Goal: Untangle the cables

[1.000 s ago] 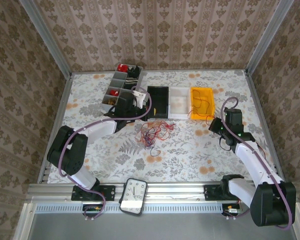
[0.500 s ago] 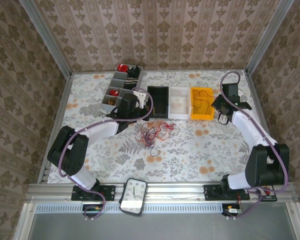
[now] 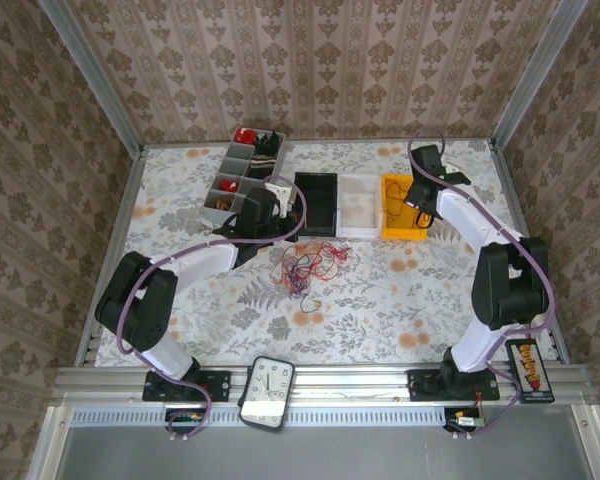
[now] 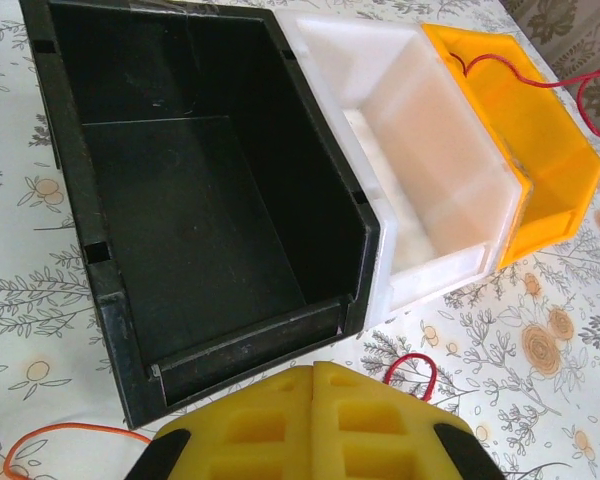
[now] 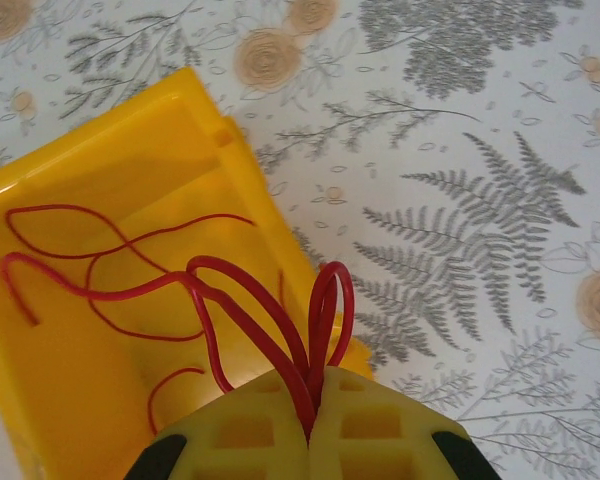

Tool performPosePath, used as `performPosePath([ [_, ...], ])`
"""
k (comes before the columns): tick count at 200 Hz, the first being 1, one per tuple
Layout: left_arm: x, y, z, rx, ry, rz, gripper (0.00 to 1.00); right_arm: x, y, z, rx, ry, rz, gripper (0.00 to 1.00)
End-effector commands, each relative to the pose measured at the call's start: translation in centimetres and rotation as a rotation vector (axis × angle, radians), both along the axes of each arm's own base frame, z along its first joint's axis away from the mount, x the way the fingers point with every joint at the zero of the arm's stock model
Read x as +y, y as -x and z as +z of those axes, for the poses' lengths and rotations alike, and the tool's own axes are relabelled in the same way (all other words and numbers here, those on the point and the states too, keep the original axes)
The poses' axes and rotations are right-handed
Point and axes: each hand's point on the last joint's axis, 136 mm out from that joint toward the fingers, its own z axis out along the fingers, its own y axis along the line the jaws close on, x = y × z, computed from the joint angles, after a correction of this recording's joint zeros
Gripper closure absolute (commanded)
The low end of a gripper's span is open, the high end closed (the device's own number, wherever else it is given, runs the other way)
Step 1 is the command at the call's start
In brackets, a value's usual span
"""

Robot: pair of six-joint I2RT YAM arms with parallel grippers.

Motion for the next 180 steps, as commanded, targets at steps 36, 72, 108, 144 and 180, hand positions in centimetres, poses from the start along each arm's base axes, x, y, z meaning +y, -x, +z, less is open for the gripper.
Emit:
performPosePath([
  [36,0.2,0.2,0.9,-0.019,-0.010,0.006,1.00,2.8,-1.9,-2.7,0.069,-0.074,0.089,0.95],
  [72,0.1,0.3,0.9,-0.024,-0.021,-0.003,1.00,3.8,-3.5,-3.6,0.011,-0.155,0.135,0.91],
  [108,0.1,0.4,0.6,-0.021,-0.029,-0.007,1.00,3.9,-3.8,-1.9,-0.047,-0.147,0.178,0.66],
  [144,-0.3,0.4,0.4,-0.017,-0.033,-0.025,1.00,3.2,-3.4,0.0,-0.095,-0.117,0.199,0.56],
  [180,-0.7,0.5,0.0,-0.004,-0.052,-0.049,1.00,3.3,-3.5,0.1,-0.110,-0.138,0.239,0.53],
])
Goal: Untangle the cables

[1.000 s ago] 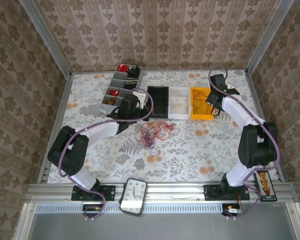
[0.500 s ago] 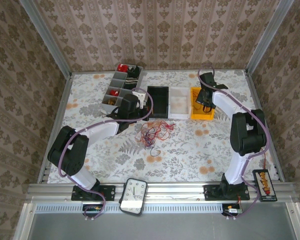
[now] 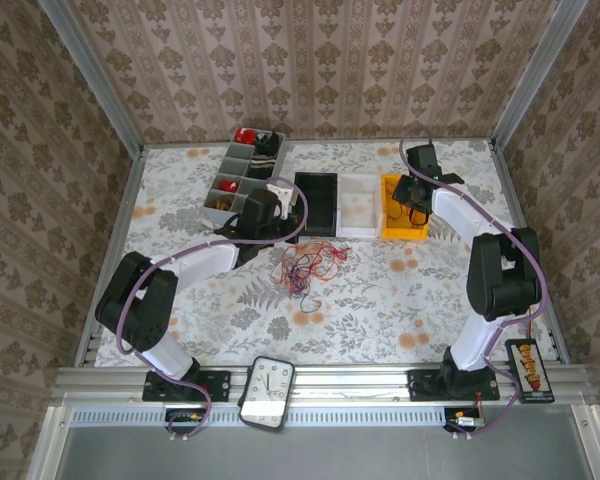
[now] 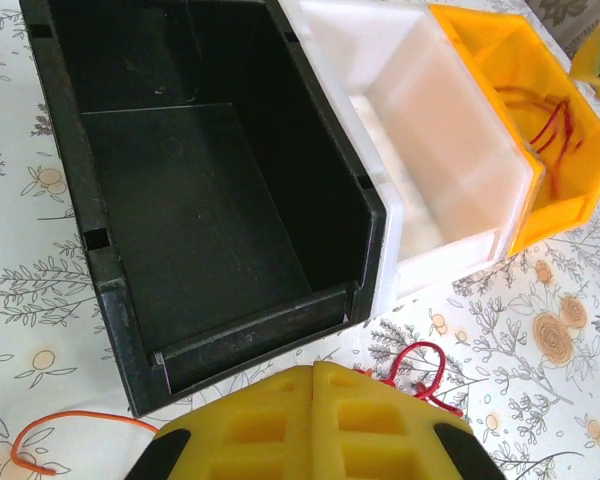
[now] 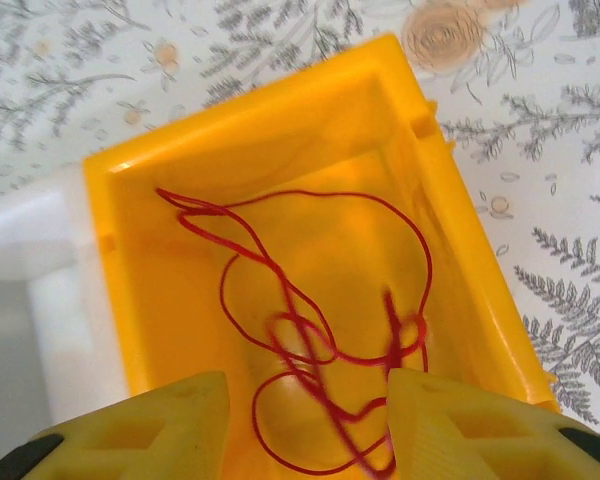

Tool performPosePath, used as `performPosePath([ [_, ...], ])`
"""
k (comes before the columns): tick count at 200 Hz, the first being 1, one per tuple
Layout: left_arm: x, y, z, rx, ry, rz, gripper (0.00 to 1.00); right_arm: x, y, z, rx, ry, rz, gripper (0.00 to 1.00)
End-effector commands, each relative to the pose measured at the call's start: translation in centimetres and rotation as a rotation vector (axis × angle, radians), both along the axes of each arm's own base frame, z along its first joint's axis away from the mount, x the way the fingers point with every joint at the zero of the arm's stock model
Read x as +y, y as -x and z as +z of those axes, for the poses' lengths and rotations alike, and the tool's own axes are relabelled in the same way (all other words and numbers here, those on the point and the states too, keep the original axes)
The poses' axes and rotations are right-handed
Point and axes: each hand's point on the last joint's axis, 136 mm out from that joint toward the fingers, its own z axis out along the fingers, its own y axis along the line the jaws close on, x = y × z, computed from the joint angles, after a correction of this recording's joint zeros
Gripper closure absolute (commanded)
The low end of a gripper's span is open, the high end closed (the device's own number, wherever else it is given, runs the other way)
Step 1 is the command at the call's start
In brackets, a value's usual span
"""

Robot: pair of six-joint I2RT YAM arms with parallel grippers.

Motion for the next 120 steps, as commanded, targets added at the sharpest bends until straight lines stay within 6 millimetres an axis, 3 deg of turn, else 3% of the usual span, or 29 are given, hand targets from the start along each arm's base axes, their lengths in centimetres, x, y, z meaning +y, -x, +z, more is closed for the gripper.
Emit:
performPosePath([
  [1,-0.8,0.2,0.5,-0.010,-0.020,-0.042,1.00,0.0,-0.4,1.2,-0.045,-0.015,0.039,0.53],
  [27,-1.1,0.3,0.5,-0.010,-0.028,-0.054,1.00,0.1,-0.6,1.0,-0.047,-0.037,0.039,0.54],
  [43,-1.1,0.3,0.5,-0.012,-0.030,-0.059,1.00,1.3,-0.6,1.0,-0.061,-0.082,0.078,0.55],
  [77,-0.9,1.0,-0.3,0.003,-0.060,-0.094,1.00,6.7,1.3,2.0,-0.106,-0.122,0.296,0.55],
  [100,-0.9,2.2,-1.2,0.030,-0.101,-0.156,1.00,11.2,4.5,2.1,-0.118,-0.138,0.484,0.55],
  [120,-0.8,3.5,-2.2,0.066,-0.142,-0.221,1.00,14.7,7.6,0.8,-0.071,-0.134,0.642,0.54],
])
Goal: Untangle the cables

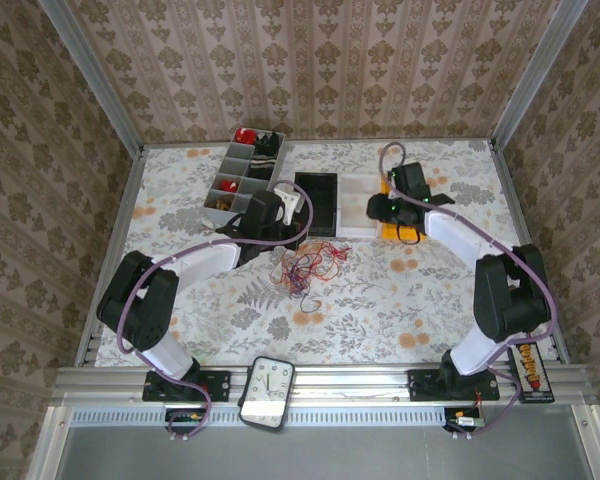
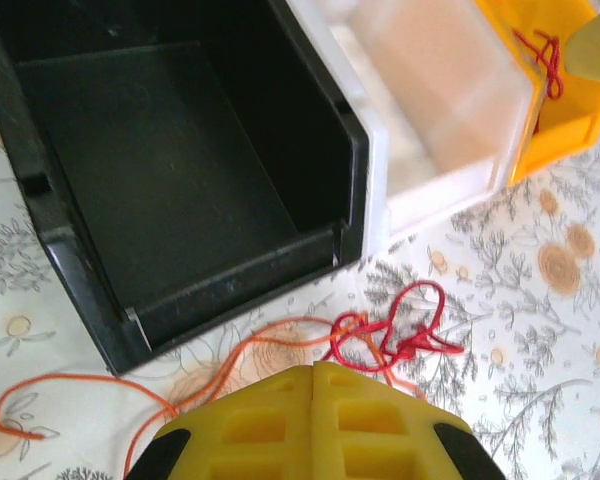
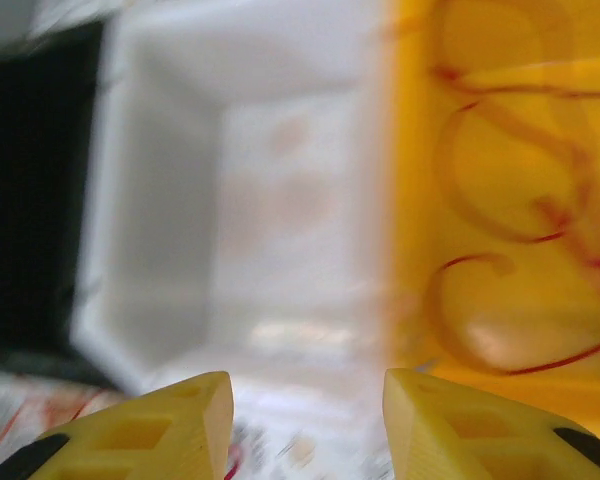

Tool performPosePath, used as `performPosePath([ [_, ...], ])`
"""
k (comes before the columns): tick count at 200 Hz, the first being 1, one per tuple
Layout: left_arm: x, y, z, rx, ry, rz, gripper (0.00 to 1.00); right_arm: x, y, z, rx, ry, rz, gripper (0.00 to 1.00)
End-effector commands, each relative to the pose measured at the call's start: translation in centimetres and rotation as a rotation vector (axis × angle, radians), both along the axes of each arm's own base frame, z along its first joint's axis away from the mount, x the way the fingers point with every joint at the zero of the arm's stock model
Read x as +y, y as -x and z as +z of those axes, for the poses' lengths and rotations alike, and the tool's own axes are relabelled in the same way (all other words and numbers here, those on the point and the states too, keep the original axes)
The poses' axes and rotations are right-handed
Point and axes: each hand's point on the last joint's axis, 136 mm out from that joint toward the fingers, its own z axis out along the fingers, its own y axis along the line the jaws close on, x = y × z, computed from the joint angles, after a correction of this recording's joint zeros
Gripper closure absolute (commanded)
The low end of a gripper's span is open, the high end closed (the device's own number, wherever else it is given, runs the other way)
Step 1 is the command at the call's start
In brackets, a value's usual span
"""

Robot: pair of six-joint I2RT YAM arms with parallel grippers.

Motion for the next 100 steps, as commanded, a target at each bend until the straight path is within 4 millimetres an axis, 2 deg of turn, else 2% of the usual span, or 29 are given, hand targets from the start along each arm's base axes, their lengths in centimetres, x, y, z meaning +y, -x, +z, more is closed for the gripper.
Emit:
performPosePath([
  [1,-0.5,1.8,-0.8,0.035,-0.060,-0.115,1.00,4.6,2.9,0.9,-0.034,-0.018,0.234,0.53],
  [17,-0.4,2.5,-1.4,0.064,-0.073,-0.139,0.98,6.0,4.2,-0.6,0.005,0.011,0.292,0.53],
  [34,-0.9,3.5,-1.8,0.099,-0.058,-0.189,0.87,7.2,4.7,-1.7,0.036,0.017,0.331,0.53],
  [46,-1.3,4.2,-2.2,0.120,-0.063,-0.219,0.82,8.1,4.9,-2.3,0.058,0.017,0.360,0.53],
  [76,-1.4,5.5,-3.6,0.160,-0.106,-0.264,0.80,10.1,5.3,-4.1,0.111,0.044,0.428,0.53],
  [100,-1.3,6.3,-4.3,0.167,-0.114,-0.288,0.78,10.2,5.3,-5.9,0.158,0.147,0.433,0.53],
])
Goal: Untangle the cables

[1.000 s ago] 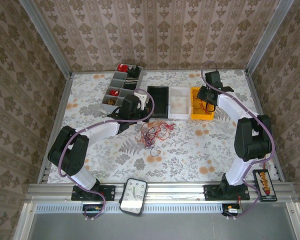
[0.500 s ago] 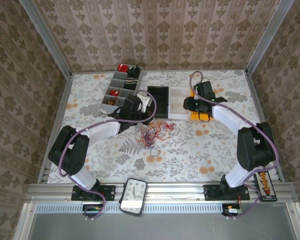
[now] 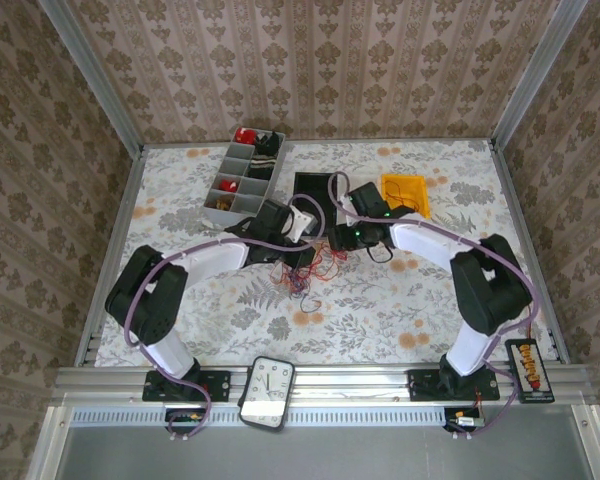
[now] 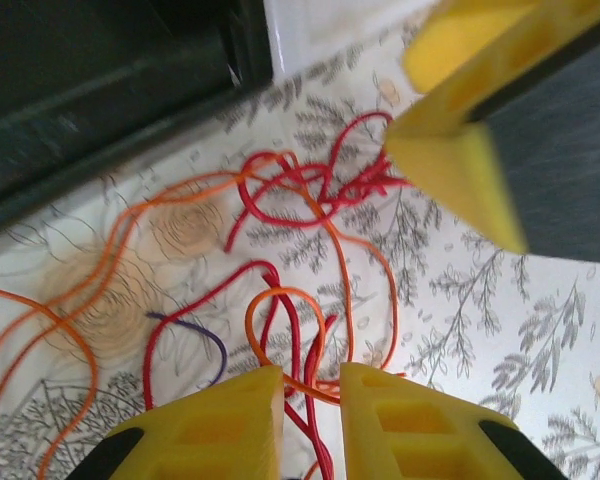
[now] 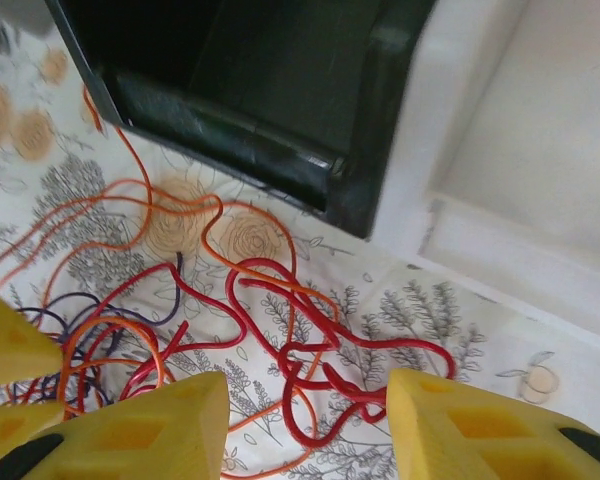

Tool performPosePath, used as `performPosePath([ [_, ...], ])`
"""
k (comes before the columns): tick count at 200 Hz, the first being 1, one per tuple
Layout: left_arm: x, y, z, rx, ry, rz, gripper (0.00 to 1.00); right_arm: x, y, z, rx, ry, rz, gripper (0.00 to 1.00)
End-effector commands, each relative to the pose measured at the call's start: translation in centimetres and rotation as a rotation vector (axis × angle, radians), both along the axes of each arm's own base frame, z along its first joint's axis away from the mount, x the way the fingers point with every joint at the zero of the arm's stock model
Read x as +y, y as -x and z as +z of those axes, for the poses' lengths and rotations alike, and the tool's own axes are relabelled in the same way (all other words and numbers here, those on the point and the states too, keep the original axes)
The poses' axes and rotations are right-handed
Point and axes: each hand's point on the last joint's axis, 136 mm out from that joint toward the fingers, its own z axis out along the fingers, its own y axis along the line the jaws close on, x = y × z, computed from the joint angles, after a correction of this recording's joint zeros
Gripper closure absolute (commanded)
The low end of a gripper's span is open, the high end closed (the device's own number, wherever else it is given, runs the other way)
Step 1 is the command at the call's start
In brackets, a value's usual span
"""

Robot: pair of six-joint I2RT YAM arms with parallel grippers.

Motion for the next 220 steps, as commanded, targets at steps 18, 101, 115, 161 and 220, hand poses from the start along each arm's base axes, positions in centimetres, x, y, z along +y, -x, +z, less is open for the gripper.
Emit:
performPosePath([
  [18,-0.2,1.6,-0.8,0.021,-0.008,-0.072,0.77,0.3,0.2,-1.7,0.020,0.143,0.052,0.53],
  [101,0.0,1.6,-2.8,0.047,-0.040,-0.064,0.78,-0.1,1.2,-4.2,0.097,0.185,0.064,0.74],
  [115,-0.1,1.5,-3.1,0.053,-0.041,-0.063,0.79,-0.3,1.4,-4.1,0.097,0.182,0.058,0.81],
  [161,-0.5,1.3,-4.0,0.070,-0.043,-0.056,0.84,-2.1,1.5,-2.2,0.062,0.150,-0.010,0.98],
  [220,-1.0,1.0,-4.9,0.097,-0.030,-0.042,0.99,-6.8,2.7,2.3,0.021,-0.080,-0.192,0.99],
])
